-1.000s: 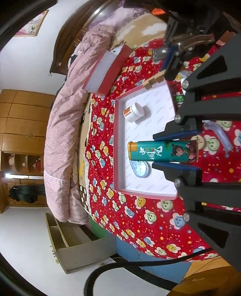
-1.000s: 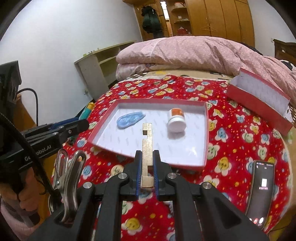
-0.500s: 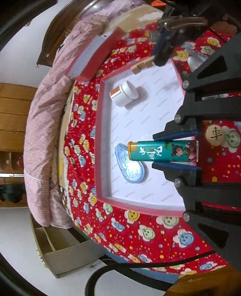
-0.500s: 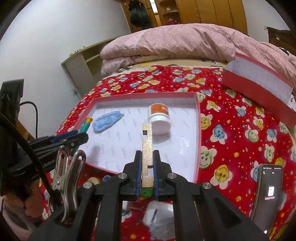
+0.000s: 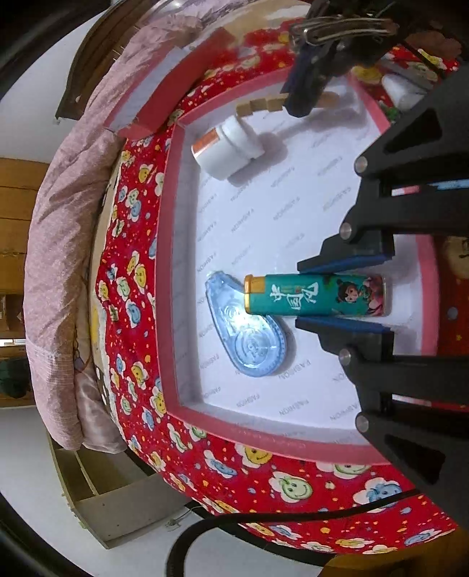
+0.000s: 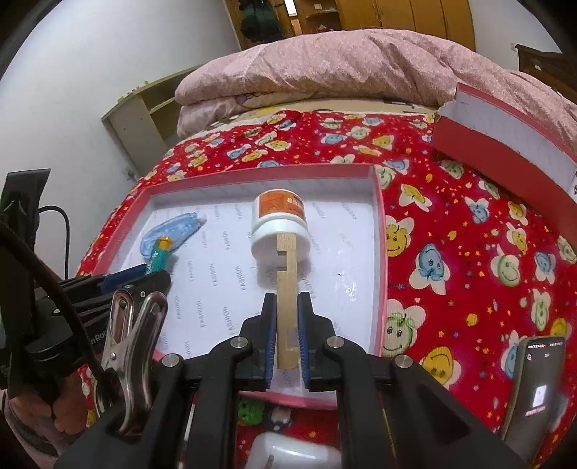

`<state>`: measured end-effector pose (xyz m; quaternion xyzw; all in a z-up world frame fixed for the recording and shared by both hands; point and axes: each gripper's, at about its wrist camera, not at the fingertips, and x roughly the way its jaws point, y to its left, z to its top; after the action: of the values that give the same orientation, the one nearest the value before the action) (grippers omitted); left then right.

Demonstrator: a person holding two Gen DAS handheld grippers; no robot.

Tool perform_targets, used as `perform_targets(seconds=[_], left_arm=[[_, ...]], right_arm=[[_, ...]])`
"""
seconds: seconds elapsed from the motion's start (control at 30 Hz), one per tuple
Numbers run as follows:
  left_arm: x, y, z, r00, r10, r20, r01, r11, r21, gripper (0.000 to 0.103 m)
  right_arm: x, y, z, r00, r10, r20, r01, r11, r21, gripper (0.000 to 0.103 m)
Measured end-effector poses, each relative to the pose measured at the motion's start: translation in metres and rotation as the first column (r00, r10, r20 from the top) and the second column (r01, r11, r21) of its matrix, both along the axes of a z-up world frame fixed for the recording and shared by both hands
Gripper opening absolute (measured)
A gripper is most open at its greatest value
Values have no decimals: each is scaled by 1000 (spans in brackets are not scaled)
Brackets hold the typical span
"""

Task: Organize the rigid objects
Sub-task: 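Carry the wooden piece and green lighter into the tray with both grippers, then open both grippers to release the wooden piece and lighter in the tray, then move the right gripper to the grey block while the left approaches the grey-blue hook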

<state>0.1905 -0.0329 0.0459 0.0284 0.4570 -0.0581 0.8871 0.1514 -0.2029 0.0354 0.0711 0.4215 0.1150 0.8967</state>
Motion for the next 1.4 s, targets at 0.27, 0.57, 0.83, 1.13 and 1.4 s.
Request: perform_targets(seconds=[0.27,0.57,0.83,1.13,1.4], left_arm=[[2,-5,-1,999,-13,31,12,1000,29,24],[11,-12,0,999,2,42,-4,998,56,26],[1,-22,5,998,-40,50,37,997,62,58],[-27,-15,24,994,-32,104,25,997,68,66],[-52,-6,31,994,-42,103,40,999,18,68]], right_arm=[[7,1,-10,999,-24,-21,24,1000,-5,12],[8,3,-11,1000,-28,-8,27,999,-21,14],[3,0,-9,1000,-15,17,15,1000,-11,29],[-9,-6,2,999,-22,40,21,999,26,52],[-27,-2,15,997,9,78,-11,1000,28,57]])
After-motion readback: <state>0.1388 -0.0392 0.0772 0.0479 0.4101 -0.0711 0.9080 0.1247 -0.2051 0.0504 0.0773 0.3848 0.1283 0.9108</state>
